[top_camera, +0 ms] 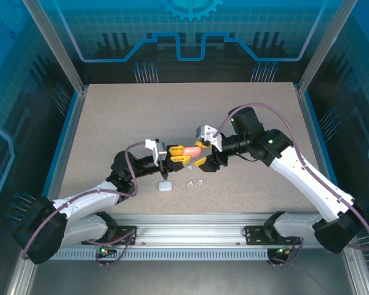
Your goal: Insert the wireless bluetooth earbuds into the charging case
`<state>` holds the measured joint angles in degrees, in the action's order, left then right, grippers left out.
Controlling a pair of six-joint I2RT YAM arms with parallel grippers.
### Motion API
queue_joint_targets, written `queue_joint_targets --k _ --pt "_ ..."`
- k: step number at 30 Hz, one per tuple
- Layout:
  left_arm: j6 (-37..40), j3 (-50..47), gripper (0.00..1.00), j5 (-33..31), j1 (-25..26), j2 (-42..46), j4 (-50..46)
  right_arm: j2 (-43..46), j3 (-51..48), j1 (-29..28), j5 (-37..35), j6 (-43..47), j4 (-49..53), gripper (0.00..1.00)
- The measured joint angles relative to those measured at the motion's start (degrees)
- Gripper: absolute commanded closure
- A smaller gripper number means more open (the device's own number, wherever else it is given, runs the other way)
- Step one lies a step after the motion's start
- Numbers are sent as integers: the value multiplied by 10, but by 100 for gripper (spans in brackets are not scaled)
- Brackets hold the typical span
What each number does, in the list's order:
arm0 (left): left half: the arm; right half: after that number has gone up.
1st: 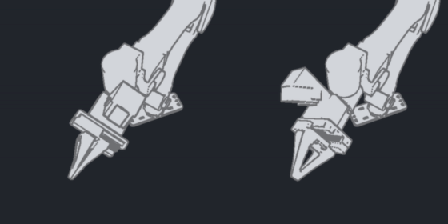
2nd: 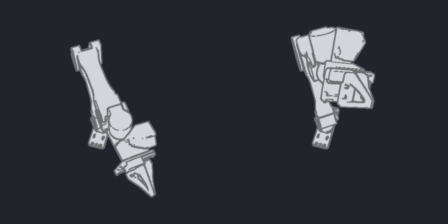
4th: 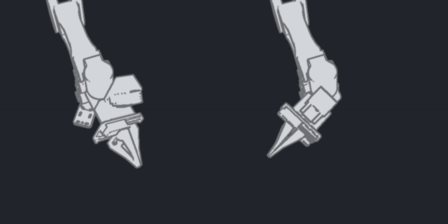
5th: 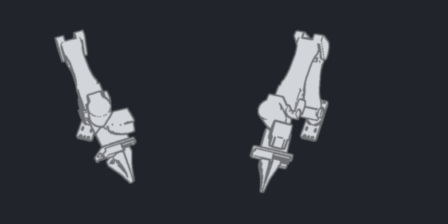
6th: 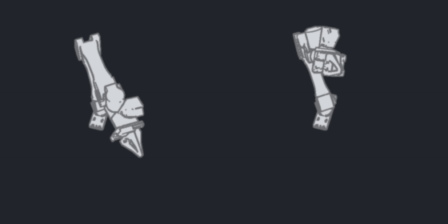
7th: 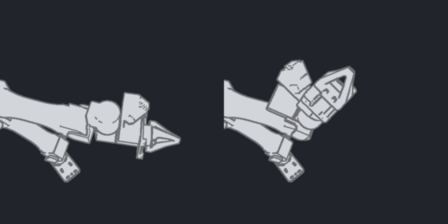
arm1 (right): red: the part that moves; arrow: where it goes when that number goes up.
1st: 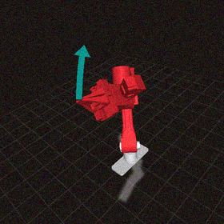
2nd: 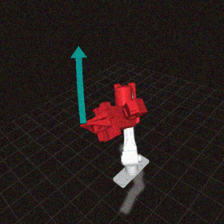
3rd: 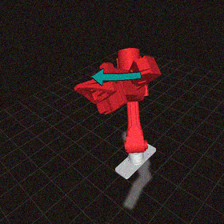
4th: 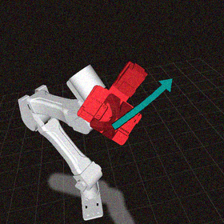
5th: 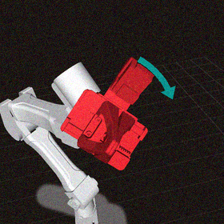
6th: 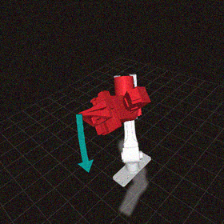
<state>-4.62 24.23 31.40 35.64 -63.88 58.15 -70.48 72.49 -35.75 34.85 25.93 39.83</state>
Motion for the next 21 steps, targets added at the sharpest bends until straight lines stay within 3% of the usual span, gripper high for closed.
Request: queue_joint_targets --k 6,14,15,21 --pt "0 0 100 7 0 1 0 -10 0 0 0 0 -4 62" --pt "0 0 99 18 0 3 0 -9 0 2 -2 1 -7 79" --pt "0 0 87 19 0 3 0 -9 0 2 -2 0 -6 79" --pt "2 0 52 14 0 3 1 -6 -3 2 -1 -19 -12 79"
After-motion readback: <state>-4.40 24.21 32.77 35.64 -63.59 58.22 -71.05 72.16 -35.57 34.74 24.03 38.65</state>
